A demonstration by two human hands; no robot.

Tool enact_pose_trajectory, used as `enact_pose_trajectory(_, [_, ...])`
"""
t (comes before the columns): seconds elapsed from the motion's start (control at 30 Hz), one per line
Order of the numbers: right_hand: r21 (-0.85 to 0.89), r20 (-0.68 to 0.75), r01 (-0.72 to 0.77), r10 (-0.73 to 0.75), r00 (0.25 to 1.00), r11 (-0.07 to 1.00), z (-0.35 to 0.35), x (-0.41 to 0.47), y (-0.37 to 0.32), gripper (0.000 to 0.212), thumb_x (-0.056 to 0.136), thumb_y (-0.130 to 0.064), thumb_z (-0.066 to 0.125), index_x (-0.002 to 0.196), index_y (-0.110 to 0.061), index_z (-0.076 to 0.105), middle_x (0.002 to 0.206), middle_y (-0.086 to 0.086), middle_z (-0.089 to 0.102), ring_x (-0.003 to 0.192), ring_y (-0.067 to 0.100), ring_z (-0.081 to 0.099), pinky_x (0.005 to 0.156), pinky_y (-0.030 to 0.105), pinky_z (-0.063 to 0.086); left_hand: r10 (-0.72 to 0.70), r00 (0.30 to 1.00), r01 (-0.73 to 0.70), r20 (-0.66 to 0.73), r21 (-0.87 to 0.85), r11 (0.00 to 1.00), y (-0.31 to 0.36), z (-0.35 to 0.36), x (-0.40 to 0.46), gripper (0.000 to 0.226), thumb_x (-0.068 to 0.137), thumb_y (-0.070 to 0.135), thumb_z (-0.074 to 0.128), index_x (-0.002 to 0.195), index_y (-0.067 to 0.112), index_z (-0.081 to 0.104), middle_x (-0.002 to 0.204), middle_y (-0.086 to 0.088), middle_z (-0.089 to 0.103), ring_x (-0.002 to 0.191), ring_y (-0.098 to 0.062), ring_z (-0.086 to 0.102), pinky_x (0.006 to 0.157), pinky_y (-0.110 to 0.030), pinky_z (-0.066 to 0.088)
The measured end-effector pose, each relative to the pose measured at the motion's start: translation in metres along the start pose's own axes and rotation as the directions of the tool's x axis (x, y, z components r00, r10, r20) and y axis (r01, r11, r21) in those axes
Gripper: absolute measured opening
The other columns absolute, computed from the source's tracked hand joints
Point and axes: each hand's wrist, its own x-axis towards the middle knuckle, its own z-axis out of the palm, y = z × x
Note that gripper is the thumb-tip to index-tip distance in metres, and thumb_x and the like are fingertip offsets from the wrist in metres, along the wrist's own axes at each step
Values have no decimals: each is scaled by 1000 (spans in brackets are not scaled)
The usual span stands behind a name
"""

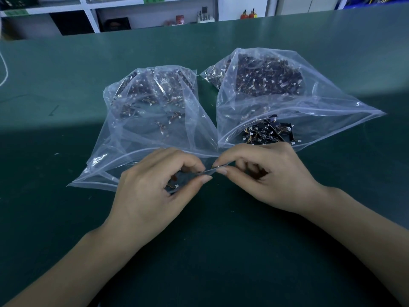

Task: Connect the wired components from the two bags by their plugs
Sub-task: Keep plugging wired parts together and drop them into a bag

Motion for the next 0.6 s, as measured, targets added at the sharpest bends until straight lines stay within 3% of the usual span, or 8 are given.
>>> enact_pose_trajectory(0.1, [-9,9,-12,12,1000,1000,-2,0,1,3,100,-21,74,102,-19,76,61,-8,47,50,11,41,60,10,31,-49,999,49,2,-18,999,1,-1,0,16,96,39,76,93,24,75,88,18,71,84,-10,70,69,-35,57])
enact_pose_trajectory(0.23, [5,38,-75,75,996,997,-5,0,4,6,94,-19,72,94,-21,67,63,-11,55,49,13,51,58,10,35,-39,999,38,33,37,999,0,-3,1,29,102,42,68,83,21,75,75,15,66,72,-11,66,62,-37,51])
enact_pose_trajectory(0.4, [-41,-9,-234,234,972,971,-13,3,11,17,89,-18,64,85,-28,52,62,-12,51,53,16,50,57,23,36,-60,995,53,81,94,994,-2,-3,1,31,102,42,68,79,22,73,69,14,61,65,-11,62,57,-38,49])
enact_pose_trajectory(0.5, [-67,-43,-352,349,936,934,-14,3,17,13,90,-22,60,82,-25,51,59,-8,51,54,18,46,59,31,39,-53,992,44,117,82,996,-4,-4,0,32,103,42,67,78,22,70,72,11,63,74,-14,69,59,-39,53])
enact_pose_trajectory(0.6, [-122,-7,-450,453,892,885,-12,3,19,12,90,-27,58,80,-22,54,59,-7,54,56,16,47,62,33,39,-57,992,50,117,62,997,-5,-5,-1,34,104,44,65,77,23,69,75,9,66,96,-13,77,66,-42,59])
